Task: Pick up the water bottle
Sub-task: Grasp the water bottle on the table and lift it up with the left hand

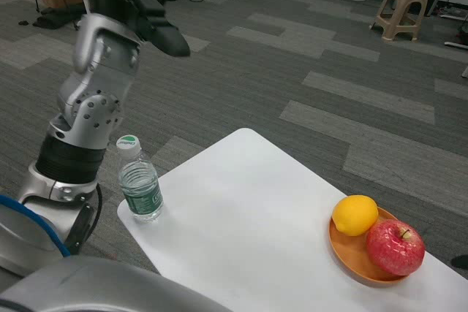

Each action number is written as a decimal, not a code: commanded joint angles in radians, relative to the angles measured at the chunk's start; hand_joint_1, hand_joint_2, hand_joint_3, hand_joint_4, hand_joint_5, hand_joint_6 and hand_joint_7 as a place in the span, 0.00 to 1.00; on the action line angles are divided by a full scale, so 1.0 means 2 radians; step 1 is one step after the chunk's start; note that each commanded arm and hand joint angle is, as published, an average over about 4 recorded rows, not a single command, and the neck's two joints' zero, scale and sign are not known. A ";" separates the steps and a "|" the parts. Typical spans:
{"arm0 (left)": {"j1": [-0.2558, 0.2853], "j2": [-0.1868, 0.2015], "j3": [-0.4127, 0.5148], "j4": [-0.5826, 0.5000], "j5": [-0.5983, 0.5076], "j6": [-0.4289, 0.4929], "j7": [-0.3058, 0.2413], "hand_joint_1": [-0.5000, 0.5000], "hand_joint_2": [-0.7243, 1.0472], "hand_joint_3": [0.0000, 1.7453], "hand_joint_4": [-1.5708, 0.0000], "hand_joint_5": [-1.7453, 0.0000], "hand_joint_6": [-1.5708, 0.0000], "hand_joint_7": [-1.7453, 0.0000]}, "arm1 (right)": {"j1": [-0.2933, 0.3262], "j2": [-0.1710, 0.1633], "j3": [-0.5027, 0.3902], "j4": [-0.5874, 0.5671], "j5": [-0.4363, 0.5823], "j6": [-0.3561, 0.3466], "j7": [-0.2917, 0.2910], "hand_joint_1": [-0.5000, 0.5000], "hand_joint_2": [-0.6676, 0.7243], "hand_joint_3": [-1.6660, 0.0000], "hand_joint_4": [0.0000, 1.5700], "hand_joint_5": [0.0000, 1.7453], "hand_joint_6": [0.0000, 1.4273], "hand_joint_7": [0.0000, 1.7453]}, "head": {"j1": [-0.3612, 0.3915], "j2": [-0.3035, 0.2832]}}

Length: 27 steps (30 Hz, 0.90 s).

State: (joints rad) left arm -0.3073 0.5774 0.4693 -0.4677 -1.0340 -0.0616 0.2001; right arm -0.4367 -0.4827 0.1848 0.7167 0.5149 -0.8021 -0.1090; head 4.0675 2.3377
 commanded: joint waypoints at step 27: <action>0.236 -0.013 0.351 0.003 -0.026 0.074 -0.022 0.11 0.25 0.05 1.00 1.00 1.00 0.52 | -0.022 -0.009 0.013 0.019 0.004 0.003 -0.002 0.17 0.82 1.00 0.00 0.00 0.00 0.04 | 0.000 0.016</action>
State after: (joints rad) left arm 0.1461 0.5772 1.1630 -0.4692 -1.1006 0.0800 0.1816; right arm -0.4762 -0.4933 0.2115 0.7484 0.5145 -0.7982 -0.1102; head 4.0663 2.3686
